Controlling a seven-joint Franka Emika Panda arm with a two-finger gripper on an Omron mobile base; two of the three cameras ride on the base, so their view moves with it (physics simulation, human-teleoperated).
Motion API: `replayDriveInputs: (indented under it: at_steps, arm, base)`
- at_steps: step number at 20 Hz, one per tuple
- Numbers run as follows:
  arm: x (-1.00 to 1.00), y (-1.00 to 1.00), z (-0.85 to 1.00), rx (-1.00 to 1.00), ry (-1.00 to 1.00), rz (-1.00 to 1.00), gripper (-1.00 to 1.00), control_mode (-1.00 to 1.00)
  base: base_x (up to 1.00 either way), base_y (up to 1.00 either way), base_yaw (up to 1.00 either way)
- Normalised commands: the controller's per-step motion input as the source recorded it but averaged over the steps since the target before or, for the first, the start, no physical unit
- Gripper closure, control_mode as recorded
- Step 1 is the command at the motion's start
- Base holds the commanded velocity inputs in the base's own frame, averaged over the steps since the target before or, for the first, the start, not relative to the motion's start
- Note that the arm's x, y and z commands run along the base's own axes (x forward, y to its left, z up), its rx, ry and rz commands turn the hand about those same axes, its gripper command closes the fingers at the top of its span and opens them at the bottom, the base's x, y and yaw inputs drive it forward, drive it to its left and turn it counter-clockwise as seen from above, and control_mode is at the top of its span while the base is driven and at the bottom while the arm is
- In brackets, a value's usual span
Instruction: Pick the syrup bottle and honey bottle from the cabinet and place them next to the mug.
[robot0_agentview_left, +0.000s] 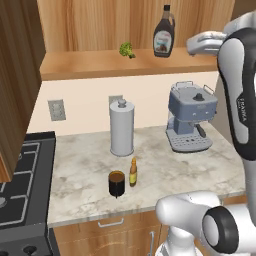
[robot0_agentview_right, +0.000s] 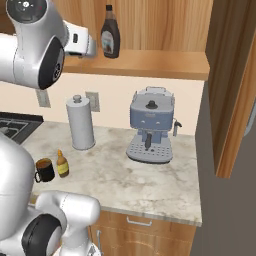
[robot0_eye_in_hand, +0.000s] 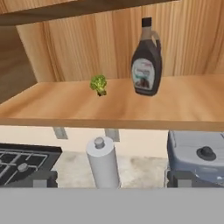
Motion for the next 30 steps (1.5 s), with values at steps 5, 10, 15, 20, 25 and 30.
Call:
replayDriveInputs:
  at_steps: [5, 10, 15, 20, 25, 30]
  arm:
    - [0.57, -0.39, -0.01, 0.02, -0.27, 0.0, -1.0, -1.0]
    - [0.48, -0.37, 0.03, 0.0, -0.03, 0.02, -1.0, -1.0]
    - [0.47, -0.08, 0.15, -0.02, 0.22, 0.13, -1.0, -1.0]
    - [0.36, 0.0, 0.23, -0.06, 0.29, 0.13, -1.0, -1.0]
    - [0.11, 0.0, -0.01, -0.01, -0.03, 0.05, -1.0, -1.0]
    - [0.37, 0.0, -0.15, 0.0, -0.08, 0.01, -1.0, -1.0]
  base:
    - [0.0, 0.0, 0.0]
    - [0.0, 0.0, 0.0]
    - [0.0, 0.0, 0.0]
    - [0.0, 0.0, 0.0]
    - [0.0, 0.0, 0.0]
    - [0.0, 0.0, 0.0]
